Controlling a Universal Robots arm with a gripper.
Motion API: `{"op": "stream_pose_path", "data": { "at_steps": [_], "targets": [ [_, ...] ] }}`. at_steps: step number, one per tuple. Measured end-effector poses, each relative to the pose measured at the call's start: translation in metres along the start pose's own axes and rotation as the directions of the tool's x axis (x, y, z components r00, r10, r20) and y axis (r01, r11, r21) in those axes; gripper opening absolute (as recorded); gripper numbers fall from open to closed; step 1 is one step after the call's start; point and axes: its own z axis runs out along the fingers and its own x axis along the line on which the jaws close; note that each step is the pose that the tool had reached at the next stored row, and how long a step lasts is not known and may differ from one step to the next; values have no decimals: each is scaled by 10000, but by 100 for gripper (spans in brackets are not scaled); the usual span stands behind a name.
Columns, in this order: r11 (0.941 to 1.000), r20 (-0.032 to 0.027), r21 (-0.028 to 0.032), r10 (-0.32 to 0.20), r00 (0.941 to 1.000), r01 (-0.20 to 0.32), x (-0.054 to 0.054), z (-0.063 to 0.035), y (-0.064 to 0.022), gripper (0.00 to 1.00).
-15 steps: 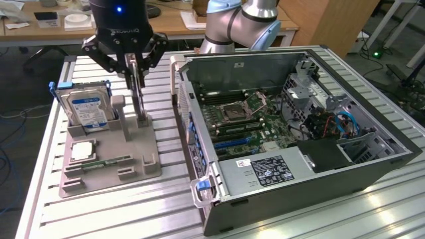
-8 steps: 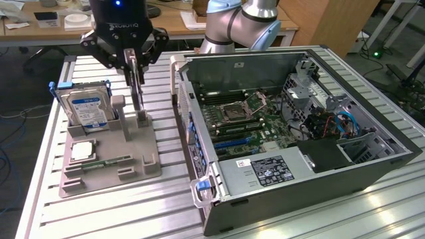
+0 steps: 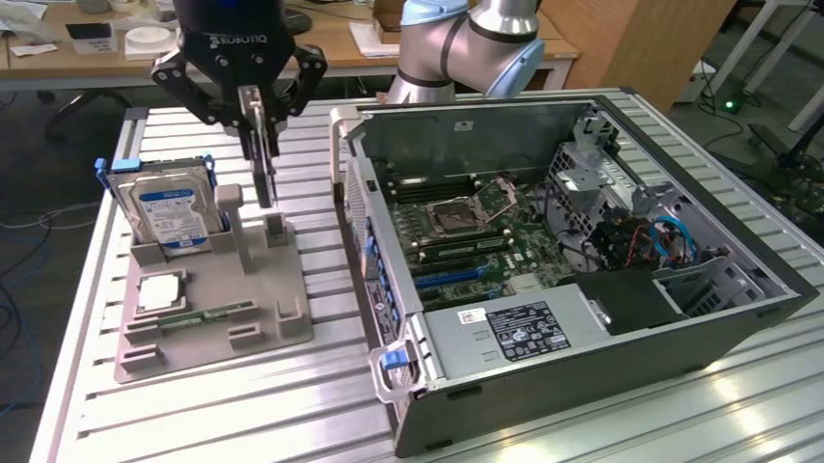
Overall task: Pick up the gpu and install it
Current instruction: 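Pick up the gpu and move the gpu toward the slot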
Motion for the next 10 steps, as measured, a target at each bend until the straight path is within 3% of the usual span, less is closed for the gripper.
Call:
{"op": "stream_pose_path", "data": {
  "at_steps": [10],
  "targets": [
    [10000, 1, -6, 0, 10000, 0, -2, -99, 1, 28]
  ]
}}
